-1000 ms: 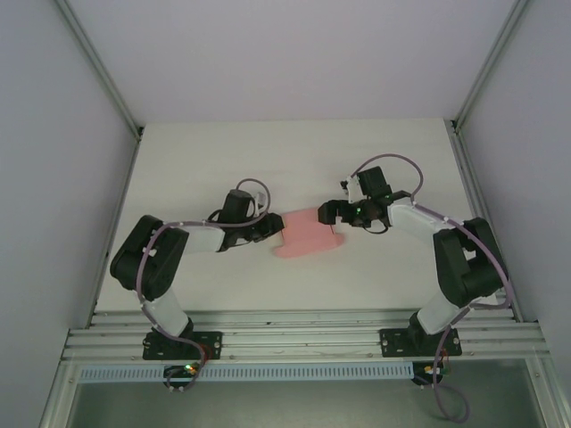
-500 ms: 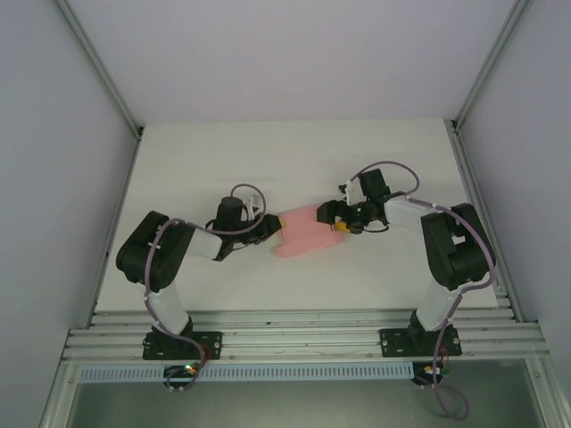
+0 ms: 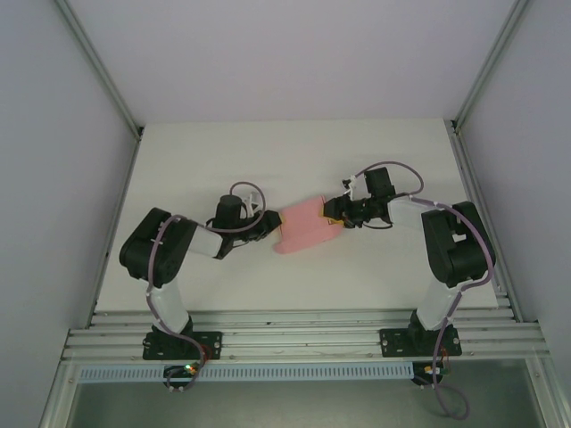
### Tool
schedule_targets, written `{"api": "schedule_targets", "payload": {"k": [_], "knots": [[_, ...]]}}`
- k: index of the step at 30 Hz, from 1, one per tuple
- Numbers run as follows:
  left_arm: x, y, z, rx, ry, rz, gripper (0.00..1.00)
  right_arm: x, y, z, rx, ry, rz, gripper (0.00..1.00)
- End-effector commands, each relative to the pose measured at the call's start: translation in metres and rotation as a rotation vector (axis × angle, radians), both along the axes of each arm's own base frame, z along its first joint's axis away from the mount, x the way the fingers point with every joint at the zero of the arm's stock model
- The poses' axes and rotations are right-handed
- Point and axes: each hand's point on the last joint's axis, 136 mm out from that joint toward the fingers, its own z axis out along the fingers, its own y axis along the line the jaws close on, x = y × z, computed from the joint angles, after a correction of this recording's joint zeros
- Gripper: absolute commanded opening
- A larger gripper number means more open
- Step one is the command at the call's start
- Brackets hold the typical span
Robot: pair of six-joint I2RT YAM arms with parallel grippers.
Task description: Assemble paper box
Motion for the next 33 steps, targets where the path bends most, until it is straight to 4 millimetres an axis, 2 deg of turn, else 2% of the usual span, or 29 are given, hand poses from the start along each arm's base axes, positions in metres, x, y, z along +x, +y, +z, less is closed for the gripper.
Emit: {"api": "schedule_targets", "payload": {"k": [1, 4, 6, 7, 12, 14, 17, 20, 23, 26, 28, 33], "knots": [[0.002, -0.002, -0.001, 0.013, 0.011, -0.013, 0.42, -0.006, 0.008, 0.025, 0.076, -0.038, 0.042, 0.43], [0.004, 0.001, 0.011, 0.069, -0.03, -0.021, 0.62, -0.006, 0.003, 0.024, 0.058, -0.034, 0.023, 0.43], [0.006, 0.008, 0.024, 0.139, -0.082, -0.02, 0.83, -0.006, 0.0, 0.024, 0.053, -0.026, 0.01, 0.43], [0.006, 0.012, 0.031, 0.187, -0.112, -0.014, 0.99, -0.006, -0.002, 0.024, 0.05, -0.021, 0.001, 0.44], [0.005, 0.038, 0.076, 0.58, -0.37, 0.008, 1.0, -0.005, -0.01, 0.028, 0.043, 0.029, -0.05, 0.46], [-0.006, 0.031, 0.099, 0.726, -0.544, -0.075, 1.0, -0.005, -0.015, 0.029, 0.041, 0.081, -0.081, 0.46], [-0.034, 0.002, 0.119, 0.891, -0.839, -0.274, 1.0, -0.008, -0.019, 0.032, 0.046, 0.173, -0.109, 0.49], [-0.062, -0.024, 0.116, 1.011, -1.049, -0.476, 1.0, -0.012, -0.018, 0.039, 0.071, 0.241, -0.114, 0.51], [-0.075, -0.036, 0.106, 1.134, -1.149, -0.609, 1.0, -0.018, -0.015, 0.047, 0.122, 0.31, -0.114, 0.52], [-0.072, -0.042, 0.1, 1.227, -1.201, -0.653, 1.0, -0.022, -0.015, 0.052, 0.152, 0.379, -0.114, 0.48], [-0.068, -0.047, 0.095, 1.229, -1.207, -0.649, 1.0, -0.02, -0.018, 0.046, 0.117, 0.387, -0.136, 0.4], [-0.061, -0.059, 0.077, 1.203, -1.201, -0.649, 1.0, -0.022, -0.015, 0.048, 0.141, 0.414, -0.125, 0.37]]}}
